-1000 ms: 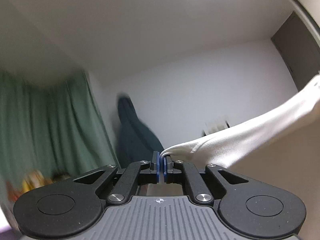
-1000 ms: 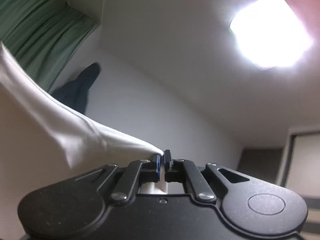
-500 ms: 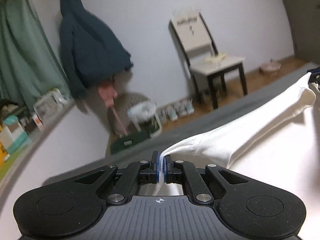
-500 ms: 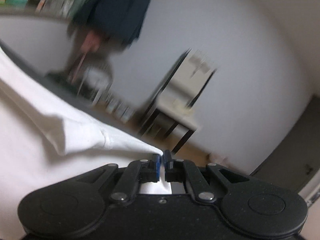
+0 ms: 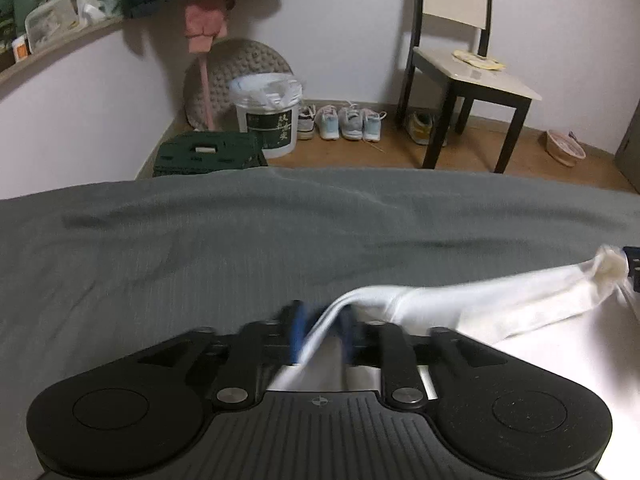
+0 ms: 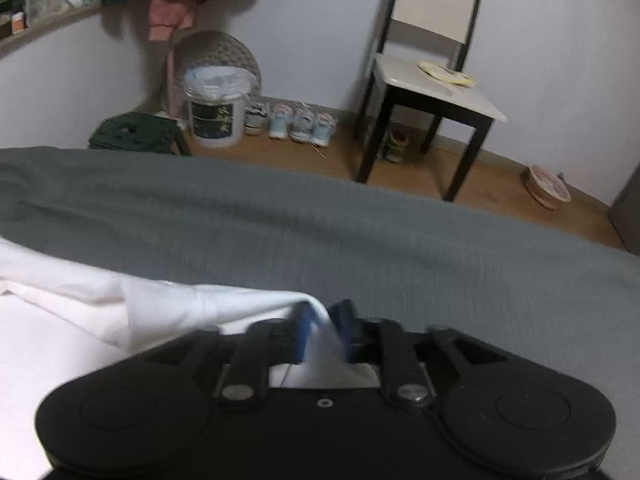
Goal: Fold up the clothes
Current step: 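Lay the shirt flat on the bed and open both grippers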
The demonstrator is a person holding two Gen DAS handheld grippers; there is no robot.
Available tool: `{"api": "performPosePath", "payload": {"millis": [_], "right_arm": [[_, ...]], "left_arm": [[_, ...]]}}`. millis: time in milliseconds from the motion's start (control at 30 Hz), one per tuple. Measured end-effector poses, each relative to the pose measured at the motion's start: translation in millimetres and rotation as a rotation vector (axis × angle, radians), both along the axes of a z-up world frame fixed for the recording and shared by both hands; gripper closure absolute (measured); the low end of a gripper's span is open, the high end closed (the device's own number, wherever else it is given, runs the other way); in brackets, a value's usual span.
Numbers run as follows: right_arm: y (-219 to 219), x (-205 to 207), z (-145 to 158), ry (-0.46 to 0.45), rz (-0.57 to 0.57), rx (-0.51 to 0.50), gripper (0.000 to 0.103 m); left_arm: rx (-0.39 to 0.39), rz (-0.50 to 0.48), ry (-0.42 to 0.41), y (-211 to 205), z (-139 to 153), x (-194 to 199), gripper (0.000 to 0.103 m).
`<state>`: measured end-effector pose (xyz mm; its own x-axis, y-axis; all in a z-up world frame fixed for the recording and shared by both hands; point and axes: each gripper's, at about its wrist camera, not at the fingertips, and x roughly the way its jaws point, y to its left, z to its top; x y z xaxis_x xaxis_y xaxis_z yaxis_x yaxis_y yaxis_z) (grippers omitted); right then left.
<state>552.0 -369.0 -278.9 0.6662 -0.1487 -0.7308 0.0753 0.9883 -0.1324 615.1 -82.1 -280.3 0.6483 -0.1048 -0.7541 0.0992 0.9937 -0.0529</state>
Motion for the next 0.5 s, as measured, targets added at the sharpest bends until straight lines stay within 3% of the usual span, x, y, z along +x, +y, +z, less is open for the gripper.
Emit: {"api": "performPosePath", "payload": {"millis": [33,100,167,233,367,467,500], "right_arm": [[-3.3,-0.7,0.0,-0.004,-0.001,0.029,0.049],[-9.3,-1.9,-0.6,-0.006,-0.025,0.106,0.043],[-15.3,-3.1,-1.2,-0.008,-0.05,0.183,0.042],[-19.6,-16.3,10.0,-0.023,-0.05,0.164,0.042],[-36.9,-61.1,10.1,-0.017,0.001,0.079,0.042],[-60.4,-124.5,8.3,-0.002,0.01,0.073,0.042],[-72.2,-148.6,7.1,0.007,-0.003,0.088,0.043]], "left_arm": [[-0.03,0.017,0.012,4.4,-0.2,3.5,0.059],[-0.078,0.044,0.039,15.3,1.0,16.0,0.049],[-0.025,0.04,0.042,13.5,3.1,19.1,0.032],[0.098,-0.006,0.031,10.4,10.5,17.2,0.019],[0.357,-0.19,0.038,3.1,23.8,6.9,0.018],[0.403,-0.193,0.041,21.0,42.0,-8.4,0.018],[0.371,-0.174,0.035,28.3,48.3,-16.6,0.018]]}}
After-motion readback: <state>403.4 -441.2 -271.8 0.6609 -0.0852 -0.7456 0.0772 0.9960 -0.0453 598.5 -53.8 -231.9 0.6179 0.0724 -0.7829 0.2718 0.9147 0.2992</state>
